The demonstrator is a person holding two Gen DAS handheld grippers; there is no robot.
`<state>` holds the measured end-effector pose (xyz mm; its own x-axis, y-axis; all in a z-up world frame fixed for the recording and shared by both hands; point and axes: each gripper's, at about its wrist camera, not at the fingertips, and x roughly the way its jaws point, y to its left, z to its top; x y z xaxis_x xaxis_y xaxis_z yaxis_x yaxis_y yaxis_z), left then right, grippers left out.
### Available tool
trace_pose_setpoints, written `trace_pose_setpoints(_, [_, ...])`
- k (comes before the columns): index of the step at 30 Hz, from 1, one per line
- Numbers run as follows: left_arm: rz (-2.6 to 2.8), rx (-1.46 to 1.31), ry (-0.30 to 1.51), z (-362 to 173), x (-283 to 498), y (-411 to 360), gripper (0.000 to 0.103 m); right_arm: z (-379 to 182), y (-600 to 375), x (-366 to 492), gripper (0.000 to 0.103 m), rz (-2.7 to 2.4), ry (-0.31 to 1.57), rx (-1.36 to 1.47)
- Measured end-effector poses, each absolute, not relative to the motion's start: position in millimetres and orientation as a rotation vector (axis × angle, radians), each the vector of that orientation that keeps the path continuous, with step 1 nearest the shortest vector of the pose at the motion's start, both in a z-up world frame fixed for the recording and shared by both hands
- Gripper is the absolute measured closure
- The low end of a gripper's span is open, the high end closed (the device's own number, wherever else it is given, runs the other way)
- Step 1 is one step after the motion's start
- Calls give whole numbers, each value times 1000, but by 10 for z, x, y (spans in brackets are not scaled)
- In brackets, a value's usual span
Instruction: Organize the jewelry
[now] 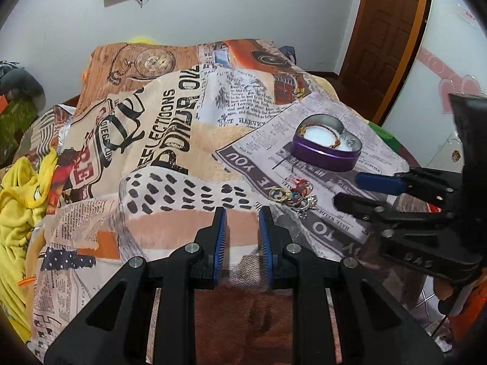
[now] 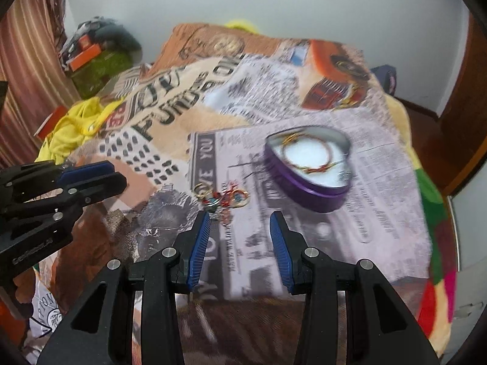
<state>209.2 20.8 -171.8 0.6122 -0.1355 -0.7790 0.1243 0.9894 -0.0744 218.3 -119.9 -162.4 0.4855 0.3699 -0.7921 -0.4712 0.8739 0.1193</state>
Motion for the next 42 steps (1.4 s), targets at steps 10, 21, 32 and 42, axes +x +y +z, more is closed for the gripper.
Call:
trace_pose_setpoints(10, [-150, -30, 919, -1843, 2152, 271, 83, -1833, -978, 2321, 66, 562, 997, -144])
trace_pose_setpoints(21, [-158, -39, 921, -1856, 2153, 249, 83, -1874, -965, 2319, 79, 560, 1009, -151])
trace_pose_setpoints(32, [-205, -11, 944, -1862, 2249, 5, 83, -1670, -1231, 2192, 79, 527, 952, -105])
trace_pose_setpoints(42, [-235, 48, 1033, -2100, 2580, -175, 83, -1587, -1545, 2224, 79, 486, 915, -41])
